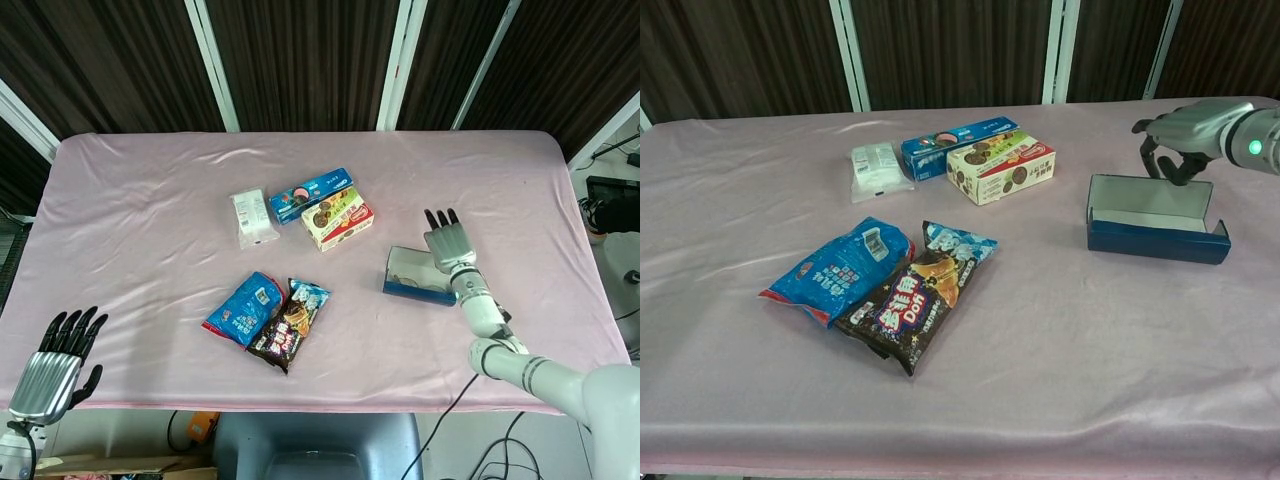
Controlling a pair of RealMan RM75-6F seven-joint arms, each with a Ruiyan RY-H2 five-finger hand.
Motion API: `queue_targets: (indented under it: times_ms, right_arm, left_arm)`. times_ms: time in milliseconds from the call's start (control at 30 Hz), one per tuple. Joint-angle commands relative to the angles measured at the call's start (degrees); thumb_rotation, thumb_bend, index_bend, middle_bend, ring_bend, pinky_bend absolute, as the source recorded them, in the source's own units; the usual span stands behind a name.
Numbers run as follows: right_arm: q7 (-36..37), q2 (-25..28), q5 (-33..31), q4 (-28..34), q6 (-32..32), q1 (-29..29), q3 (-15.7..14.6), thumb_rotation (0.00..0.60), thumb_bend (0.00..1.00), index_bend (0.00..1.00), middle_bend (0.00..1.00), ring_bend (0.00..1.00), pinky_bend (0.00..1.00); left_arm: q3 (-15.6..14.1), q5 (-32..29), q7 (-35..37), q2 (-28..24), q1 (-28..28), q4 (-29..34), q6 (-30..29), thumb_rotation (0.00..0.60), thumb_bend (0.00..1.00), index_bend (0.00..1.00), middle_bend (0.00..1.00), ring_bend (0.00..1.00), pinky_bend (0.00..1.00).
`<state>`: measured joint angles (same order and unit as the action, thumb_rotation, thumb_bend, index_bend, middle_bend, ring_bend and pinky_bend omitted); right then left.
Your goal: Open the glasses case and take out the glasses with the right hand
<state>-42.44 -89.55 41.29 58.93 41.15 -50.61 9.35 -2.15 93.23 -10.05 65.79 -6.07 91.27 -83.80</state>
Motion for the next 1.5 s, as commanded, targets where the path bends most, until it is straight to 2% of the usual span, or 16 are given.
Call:
queue_targets:
  times_ms: [33, 133, 200, 300, 500, 567, 633, 733, 867, 1067, 1333, 1500]
  right_arm:
    - [-5.03, -5.29, -6.35, -7.57, 1.83, -3.99, 2.60, 0.600, 0.87, 0.55, 0.00, 0.00, 0.00]
    - [-7.49, -7.88, -9.84, -11.34, 2.98, -5.36, 3.92, 0.600, 0.87, 0.48, 0.00, 0.00, 0.00]
    - [-7.20, -8.14, -9.87, -11.75, 3.35, -5.43, 4.32, 0.600, 0.87, 0.46, 0.00, 0.00, 0.00]
    - [-4.13, -6.64, -7.09, -9.19, 4.53, -4.33, 4.45, 0.600, 0.78, 0.45, 0.00, 0.00, 0.00]
    - [4.21, 2.84, 5.04, 8.61, 9.21, 1.35, 1.30, 0.600, 0.40, 0.34, 0.00, 0.00, 0.00]
    - [6.38, 6.21, 8.66, 15.19, 10.78, 3.58, -0.37, 0.600, 0.35, 0.33, 0.00, 0.00, 0.00]
    - [8.33, 8.72, 9.79, 19.78, 10.12, 4.99, -1.51, 0.600, 0.33, 0.33, 0.00, 0.00, 0.00]
    - [9.01, 9.70, 9.81, 21.33, 9.45, 5.34, -1.86, 0.600, 0.33, 0.34, 0.00, 0.00, 0.00]
    - [11.81, 12.18, 7.74, 25.64, 3.81, 5.75, -3.64, 0.600, 0.33, 0.36, 0.00, 0.00, 0.00]
    - [11.98, 11.06, 8.84, 24.65, 3.01, 5.26, -5.23, 0.600, 0.38, 0.42, 0.00, 0.00, 0.00]
    - [11.20, 7.78, 7.89, 22.38, 2.63, 4.03, -6.10, 0.600, 0.38, 0.42, 0.00, 0.00, 0.00]
    - [11.23, 7.30, 8.70, 23.45, 2.74, 3.57, -6.52, 0.600, 0.38, 0.42, 0.00, 0.00, 0.00]
  left_arm:
    - [0.22, -0.49, -0.30, 0.12, -0.17, 0.05, 0.39, 0.600, 0.41, 0.00, 0.00, 0.00, 0.00]
    - [0.45, -1.12, -0.30, 0.12, -0.41, 0.04, 0.93, 0.600, 0.41, 0.00, 0.00, 0.00, 0.00]
    - [0.59, -1.40, -0.14, 0.06, -0.50, 0.05, 1.07, 0.600, 0.41, 0.00, 0.00, 0.00, 0.00]
    - [0.59, -1.49, 0.01, -0.02, -0.54, 0.08, 1.12, 0.600, 0.41, 0.00, 0.00, 0.00, 0.00]
    - [0.13, -0.60, 0.08, -0.16, -0.32, 0.32, 0.51, 0.600, 0.41, 0.00, 0.00, 0.00, 0.00]
    - [-0.01, -0.36, 0.20, -0.21, -0.24, 0.34, 0.33, 0.600, 0.41, 0.00, 0.00, 0.00, 0.00]
    - [-0.14, -0.13, 0.34, -0.29, -0.21, 0.35, 0.26, 0.600, 0.41, 0.00, 0.00, 0.00, 0.00]
    - [-0.20, -0.02, 0.43, -0.32, -0.19, 0.36, 0.21, 0.600, 0.41, 0.00, 0.00, 0.00, 0.00]
    - [-0.46, 0.78, 1.17, -0.65, 0.08, 0.27, -0.65, 0.600, 0.41, 0.00, 0.00, 0.00, 0.00]
    - [-0.45, 1.11, 2.56, -1.05, 0.34, -0.13, -1.49, 0.600, 0.41, 0.00, 0.00, 0.00, 0.00]
    - [-0.40, 1.18, 3.17, -1.21, 0.44, -0.26, -1.77, 0.600, 0.41, 0.00, 0.00, 0.00, 0.00]
    - [-0.39, 1.12, 3.34, -1.26, 0.42, -0.32, -1.68, 0.600, 0.41, 0.00, 0.00, 0.00, 0.00]
